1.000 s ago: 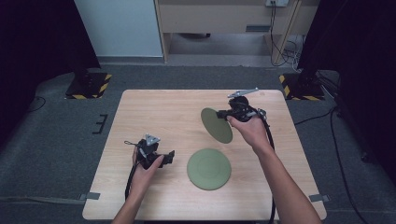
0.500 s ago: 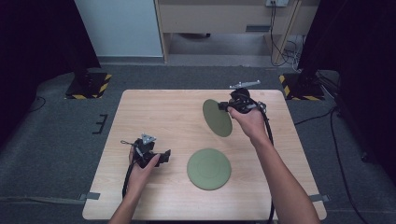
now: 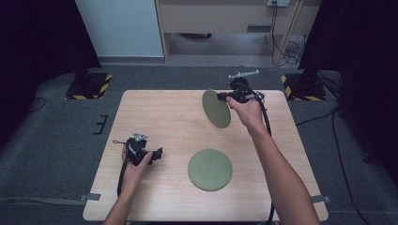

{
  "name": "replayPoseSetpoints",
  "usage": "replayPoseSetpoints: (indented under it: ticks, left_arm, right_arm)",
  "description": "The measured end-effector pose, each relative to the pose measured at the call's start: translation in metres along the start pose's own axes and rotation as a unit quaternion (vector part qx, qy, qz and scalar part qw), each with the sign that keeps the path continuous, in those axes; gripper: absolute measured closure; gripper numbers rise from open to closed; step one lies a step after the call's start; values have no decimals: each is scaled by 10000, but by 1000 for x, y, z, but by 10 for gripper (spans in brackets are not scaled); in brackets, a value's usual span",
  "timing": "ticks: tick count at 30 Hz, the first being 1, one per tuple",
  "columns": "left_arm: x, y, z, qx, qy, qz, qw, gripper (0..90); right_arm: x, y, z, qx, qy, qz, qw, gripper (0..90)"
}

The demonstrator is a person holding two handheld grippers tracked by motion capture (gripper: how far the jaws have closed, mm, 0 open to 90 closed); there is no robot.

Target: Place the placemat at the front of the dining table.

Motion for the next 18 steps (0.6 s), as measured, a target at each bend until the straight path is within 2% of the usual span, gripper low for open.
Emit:
replayPoseSetpoints:
  ticks: [6,10,12,14,18]
  left_arm:
    - [-3,-4,-3,-25,-99,62,9999,32]
    - [-4,-4,-3,14,-60,66,10000,21]
    - [-5,-3,-5,-94,-37,87,9999,15]
    - [-7,-2,-6,-317,-53,187,9993,9]
    - [-7,-2,-6,-319,-61,188,9993,6]
  right_arm:
    - [-6,5,7,-79,59,-89,9999,857]
    - [-11,7,11,-71,78,-153,9998,857]
    - [-13,8,12,-84,92,-190,9997,857]
    - [-14,10,14,-127,152,-205,9996,857]
    - [-17,11,14,-150,140,-261,9994,857]
Point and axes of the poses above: each handheld gripper's, and its own axes: x roughly backward along the jaws, z roughly out of its top, y roughly to its right, the point moved 8 cm from there along -x, roughly forward along the jaws
